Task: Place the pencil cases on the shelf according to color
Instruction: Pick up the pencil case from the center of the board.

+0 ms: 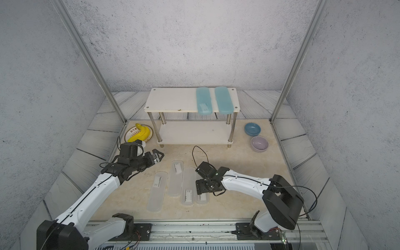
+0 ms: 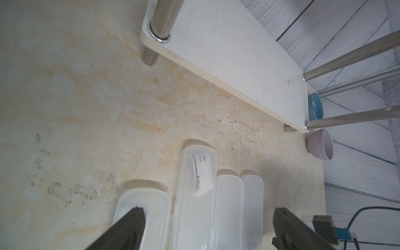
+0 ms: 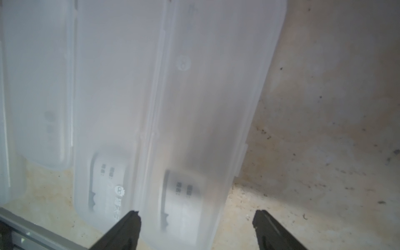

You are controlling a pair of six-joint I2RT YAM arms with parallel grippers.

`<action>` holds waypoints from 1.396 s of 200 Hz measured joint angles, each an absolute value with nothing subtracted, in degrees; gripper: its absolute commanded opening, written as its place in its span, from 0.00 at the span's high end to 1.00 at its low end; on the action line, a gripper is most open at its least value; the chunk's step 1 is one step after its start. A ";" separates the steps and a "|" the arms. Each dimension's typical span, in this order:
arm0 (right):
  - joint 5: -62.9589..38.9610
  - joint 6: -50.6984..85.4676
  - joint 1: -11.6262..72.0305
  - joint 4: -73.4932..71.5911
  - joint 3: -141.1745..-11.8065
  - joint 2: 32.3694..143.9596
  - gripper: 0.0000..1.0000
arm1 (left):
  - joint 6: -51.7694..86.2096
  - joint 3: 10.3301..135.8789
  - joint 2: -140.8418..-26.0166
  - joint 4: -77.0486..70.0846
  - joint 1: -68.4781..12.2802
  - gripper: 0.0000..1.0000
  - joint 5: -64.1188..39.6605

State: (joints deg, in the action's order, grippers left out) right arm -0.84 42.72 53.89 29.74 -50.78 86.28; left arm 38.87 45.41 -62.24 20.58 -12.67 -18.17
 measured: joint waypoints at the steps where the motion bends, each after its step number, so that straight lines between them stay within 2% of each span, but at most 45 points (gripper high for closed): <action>1: -0.86 42.72 53.93 29.74 -50.85 86.37 0.12 | 38.87 45.41 -62.26 20.56 -12.67 0.01 -18.17; 87: 2.50 41.54 55.99 33.41 -55.96 94.28 0.12 | 38.83 45.41 -61.87 21.02 -12.67 0.01 -16.05; 177: 10.28 42.02 53.28 38.15 -51.33 88.62 0.07 | 38.59 45.41 -61.80 21.47 -12.67 0.01 -15.81; 229: 5.28 38.76 51.16 34.96 -47.46 79.26 0.08 | 38.33 45.41 -61.67 21.63 -12.67 0.01 -15.79; 279: -0.51 36.36 51.64 31.24 -50.63 87.59 0.11 | 38.33 45.41 -60.36 21.69 -12.67 0.01 -15.86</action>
